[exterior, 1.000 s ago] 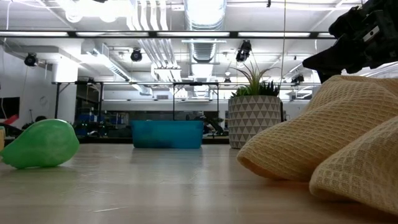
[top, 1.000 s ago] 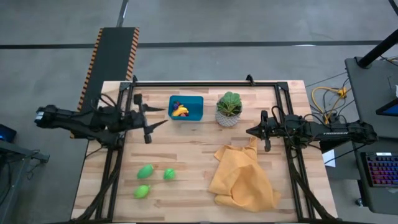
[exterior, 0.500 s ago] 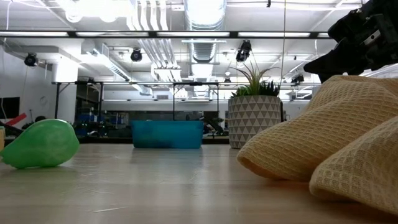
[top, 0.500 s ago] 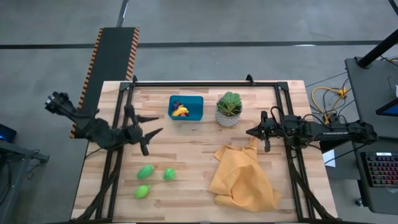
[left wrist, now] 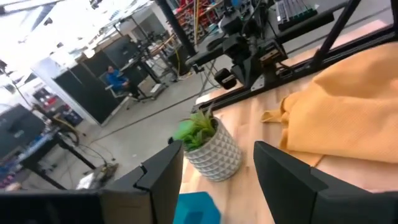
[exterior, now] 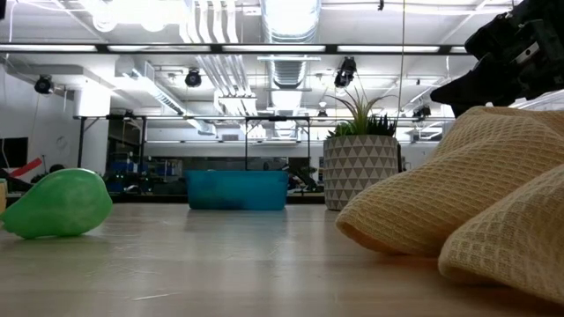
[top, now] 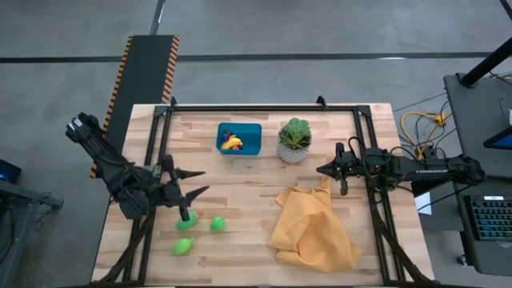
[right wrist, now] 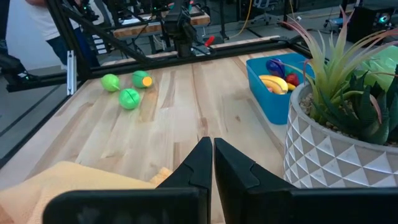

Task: Pick and placing Produce into tupperware
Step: Put the green pear into the blue bin

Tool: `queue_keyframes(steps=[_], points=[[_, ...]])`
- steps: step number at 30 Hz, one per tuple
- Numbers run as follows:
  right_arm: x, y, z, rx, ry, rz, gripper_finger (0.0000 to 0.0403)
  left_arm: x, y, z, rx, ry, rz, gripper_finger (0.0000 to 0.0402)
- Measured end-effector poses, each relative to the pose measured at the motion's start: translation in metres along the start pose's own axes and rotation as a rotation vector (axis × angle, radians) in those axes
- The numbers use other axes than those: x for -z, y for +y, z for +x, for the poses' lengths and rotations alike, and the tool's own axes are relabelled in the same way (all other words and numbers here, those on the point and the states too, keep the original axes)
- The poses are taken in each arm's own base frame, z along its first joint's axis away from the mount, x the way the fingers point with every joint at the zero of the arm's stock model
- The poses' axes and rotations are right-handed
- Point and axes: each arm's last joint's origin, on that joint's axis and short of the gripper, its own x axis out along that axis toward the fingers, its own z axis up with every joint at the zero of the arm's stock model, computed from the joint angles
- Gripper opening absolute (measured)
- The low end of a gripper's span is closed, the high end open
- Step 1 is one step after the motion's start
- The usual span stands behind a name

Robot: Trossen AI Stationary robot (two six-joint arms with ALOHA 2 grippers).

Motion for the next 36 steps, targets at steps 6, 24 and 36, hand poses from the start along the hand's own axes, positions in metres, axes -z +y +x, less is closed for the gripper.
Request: queue_keyframes(steps=[6, 24, 36], points=[[0.000, 0.000, 0.000, 0.001, 0.000, 0.000, 0.0009, 0.001, -0.009, 0.004, 0.002, 0.014, -0.006, 0.0183], [0.000, 0.000, 0.000, 0.000, -0.001, -0.001, 0.0009, -0.007, -0.015, 0.007, -0.002, 0.018, -0.166, 0.0320], [0.000, 0.000, 0.000, 0.000, -0.001, -0.001, 0.0009, 0.008, -0.027, 0.008, 0.156, 0.119, -0.450, 0.0360]])
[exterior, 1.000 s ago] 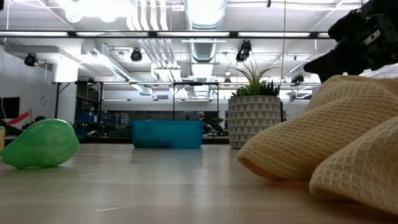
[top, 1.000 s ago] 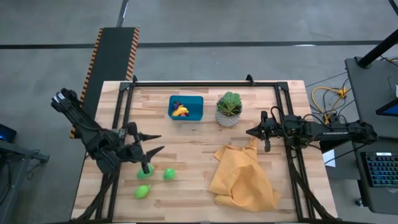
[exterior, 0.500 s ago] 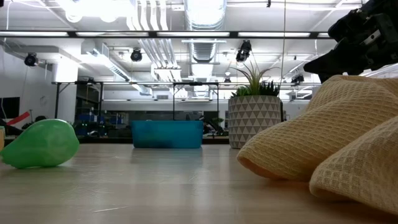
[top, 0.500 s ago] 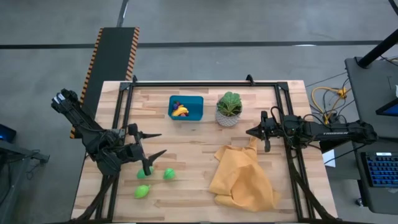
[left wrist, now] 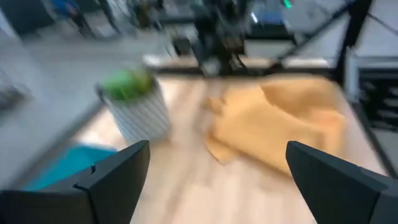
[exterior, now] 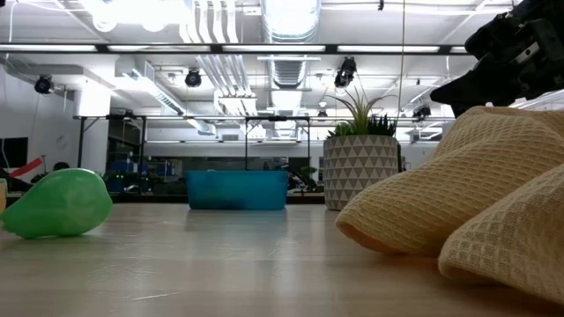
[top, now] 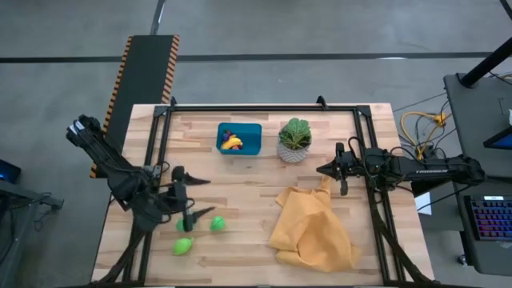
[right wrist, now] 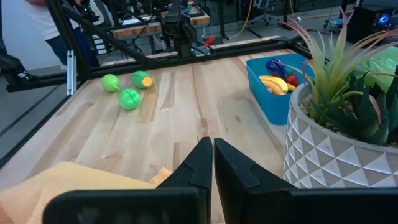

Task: Pick and placing Produce into tupperware
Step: Put the green pear into the blue bin

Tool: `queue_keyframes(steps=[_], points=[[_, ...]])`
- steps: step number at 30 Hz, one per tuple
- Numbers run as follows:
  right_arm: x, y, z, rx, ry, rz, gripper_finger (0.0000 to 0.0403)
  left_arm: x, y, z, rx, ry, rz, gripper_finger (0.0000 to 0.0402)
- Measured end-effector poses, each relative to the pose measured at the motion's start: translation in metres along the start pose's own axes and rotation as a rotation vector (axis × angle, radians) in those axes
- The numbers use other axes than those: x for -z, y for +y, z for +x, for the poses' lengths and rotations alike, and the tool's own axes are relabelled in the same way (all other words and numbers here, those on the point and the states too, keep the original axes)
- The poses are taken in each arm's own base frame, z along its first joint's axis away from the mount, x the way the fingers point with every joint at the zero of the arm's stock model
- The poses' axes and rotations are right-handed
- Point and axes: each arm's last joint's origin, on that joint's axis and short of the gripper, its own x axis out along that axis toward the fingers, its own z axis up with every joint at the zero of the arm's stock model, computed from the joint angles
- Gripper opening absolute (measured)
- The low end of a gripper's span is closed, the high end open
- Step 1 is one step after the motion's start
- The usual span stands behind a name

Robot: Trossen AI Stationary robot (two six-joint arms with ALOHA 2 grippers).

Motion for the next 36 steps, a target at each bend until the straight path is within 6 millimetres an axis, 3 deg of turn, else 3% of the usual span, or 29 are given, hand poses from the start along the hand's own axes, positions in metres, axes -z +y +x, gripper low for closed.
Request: queue_keyframes(steps=[8, 21, 27, 36], points=[[0.000, 0.000, 0.000, 0.000, 0.000, 0.000, 0.0009, 0.043, -0.019, 0.019, 0.033, 0.262, -0.074, 0.0360], [0.000, 0.000, 0.000, 0.001, 0.000, 0.000, 0.0009, 0.096, -0.055, 0.050, 0.017, 0.585, -0.252, 0.0360], [0.000, 0.000, 0.000, 0.001, 0.000, -0.001, 0.0009, 0.105, -0.064, 0.062, -0.016, 0.630, -0.219, 0.0360], [0.000, 0.000, 0.000, 0.001, 0.000, -0.011, 0.0009, 0.121, -0.061, 0.075, -0.077, 0.700, -0.187, 0.0360]])
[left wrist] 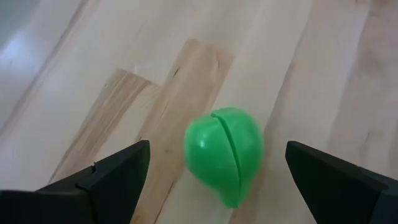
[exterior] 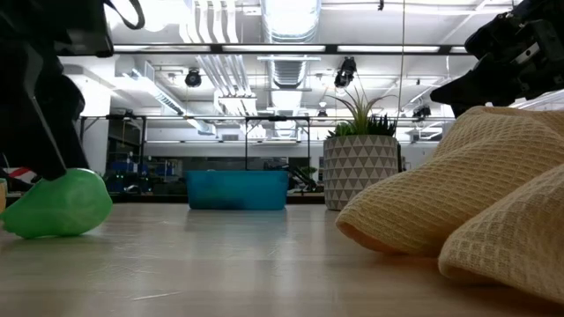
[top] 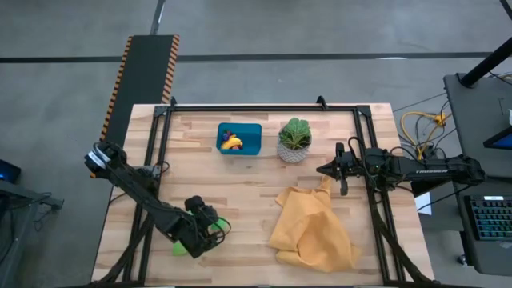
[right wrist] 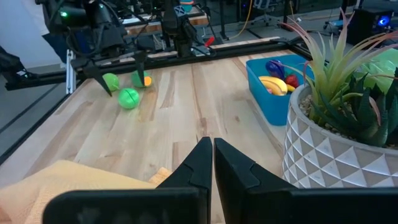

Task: Pick and placing Produce into tupperware
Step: Put the green pear into the blue bin

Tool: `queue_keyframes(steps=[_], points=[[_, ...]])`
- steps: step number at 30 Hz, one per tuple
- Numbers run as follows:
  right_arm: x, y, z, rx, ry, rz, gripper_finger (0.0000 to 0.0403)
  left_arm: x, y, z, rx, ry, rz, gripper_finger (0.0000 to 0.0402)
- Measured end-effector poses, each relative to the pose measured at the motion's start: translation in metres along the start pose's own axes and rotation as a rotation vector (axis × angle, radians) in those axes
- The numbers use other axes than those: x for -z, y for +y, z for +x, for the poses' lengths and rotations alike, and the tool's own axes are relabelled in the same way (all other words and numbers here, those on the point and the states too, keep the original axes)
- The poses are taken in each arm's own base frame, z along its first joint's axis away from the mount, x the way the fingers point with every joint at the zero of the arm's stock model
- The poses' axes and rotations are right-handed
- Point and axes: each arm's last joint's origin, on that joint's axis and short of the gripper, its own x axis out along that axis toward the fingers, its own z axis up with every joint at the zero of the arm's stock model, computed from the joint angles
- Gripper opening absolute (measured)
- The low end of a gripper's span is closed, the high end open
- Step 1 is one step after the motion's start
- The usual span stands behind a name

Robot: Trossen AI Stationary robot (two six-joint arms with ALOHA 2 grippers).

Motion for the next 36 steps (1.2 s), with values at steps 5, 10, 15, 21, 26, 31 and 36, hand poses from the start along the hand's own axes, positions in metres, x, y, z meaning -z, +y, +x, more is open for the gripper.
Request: queue_keyframes(steps=[5, 10, 15, 21, 26, 31, 36], points=[[0.000, 0.000, 0.000, 0.000, 0.000, 0.000, 0.0009, 0.001, 0.000, 0.004, -0.015, 0.003, -0.015, 0.0360], [0.000, 0.000, 0.000, 0.000, 0.000, 0.000, 0.0009, 0.006, 0.002, 0.013, -0.043, 0.017, -0.009, 0.0360], [0.000, 0.000, 0.000, 0.000, 0.000, 0.000, 0.0009, 0.007, 0.002, 0.020, -0.065, 0.025, -0.020, 0.0360], [0.000, 0.000, 0.000, 0.000, 0.001, 0.000, 0.0009, 0.007, 0.004, 0.028, -0.095, 0.030, -0.022, 0.0361], [0.000, 0.000, 0.000, 0.000, 0.000, 0.000, 0.0009, 0.007, 0.005, 0.033, -0.117, 0.037, -0.021, 0.0361], [0.000, 0.000, 0.000, 0.000, 0.001, 0.000, 0.0009, 0.007, 0.006, 0.036, -0.127, 0.040, -0.024, 0.0361], [0.000, 0.000, 0.000, 0.000, 0.000, 0.000, 0.0009, 0.007, 0.006, 0.036, -0.126, 0.043, -0.024, 0.0361]])
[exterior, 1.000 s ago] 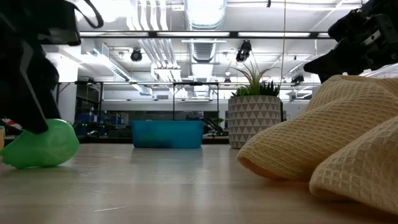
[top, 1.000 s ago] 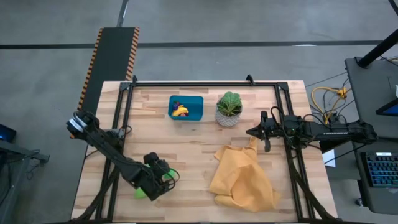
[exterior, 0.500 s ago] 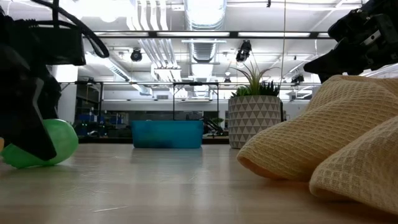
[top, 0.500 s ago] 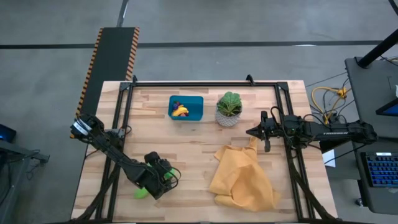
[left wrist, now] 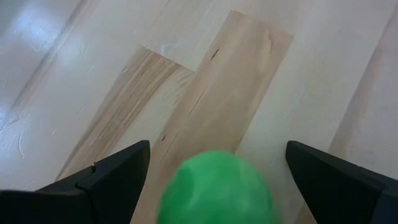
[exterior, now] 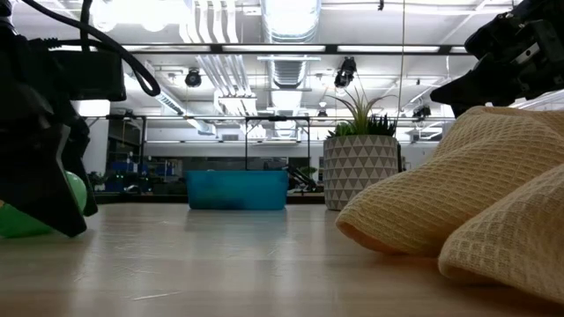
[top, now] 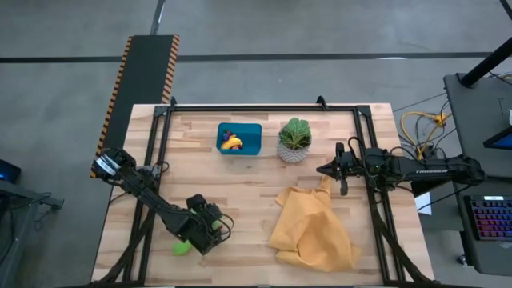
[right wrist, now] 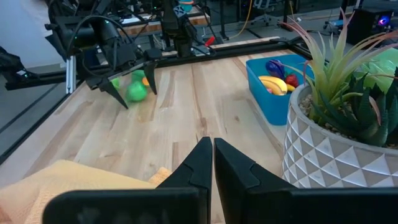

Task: Pick and placing Produce into tupperware
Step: Put the green pear into the blue bin

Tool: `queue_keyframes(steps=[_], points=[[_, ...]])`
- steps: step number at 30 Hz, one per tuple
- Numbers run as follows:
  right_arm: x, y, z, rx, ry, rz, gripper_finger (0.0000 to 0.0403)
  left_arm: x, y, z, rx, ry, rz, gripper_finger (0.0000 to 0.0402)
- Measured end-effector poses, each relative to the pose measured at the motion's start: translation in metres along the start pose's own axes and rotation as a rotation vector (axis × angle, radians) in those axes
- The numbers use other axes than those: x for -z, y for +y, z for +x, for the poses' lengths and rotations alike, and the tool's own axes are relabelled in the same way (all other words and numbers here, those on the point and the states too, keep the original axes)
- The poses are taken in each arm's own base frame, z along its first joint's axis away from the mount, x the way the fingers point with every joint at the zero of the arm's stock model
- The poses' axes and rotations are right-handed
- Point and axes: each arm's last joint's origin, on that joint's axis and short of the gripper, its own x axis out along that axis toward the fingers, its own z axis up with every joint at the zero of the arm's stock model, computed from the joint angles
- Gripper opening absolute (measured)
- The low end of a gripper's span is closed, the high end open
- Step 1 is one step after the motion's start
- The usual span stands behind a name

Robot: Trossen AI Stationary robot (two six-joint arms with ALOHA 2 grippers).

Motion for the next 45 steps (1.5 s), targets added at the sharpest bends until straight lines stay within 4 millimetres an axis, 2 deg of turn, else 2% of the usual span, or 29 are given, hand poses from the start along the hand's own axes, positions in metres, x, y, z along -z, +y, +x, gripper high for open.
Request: queue_keyframes(steps=[32, 35, 45], points=[[0.0000, 0.0000, 0.0000, 0.000, 0.000, 0.000, 0.0009, 0.0011, 0.0023, 0.0000, 0.011, 0.089, -0.055, 0.0360], [0.0000, 0.0000, 0.0000, 0.000, 0.000, 0.000, 0.0009, 0.0010, 0.0022, 0.0001, 0.014, 0.089, -0.055, 0.0346], [0.0000, 0.0000, 0.0000, 0.000, 0.000, 0.000, 0.0009, 0.0013, 0.0016, 0.0000, 0.022, 0.098, -0.046, 0.0258]])
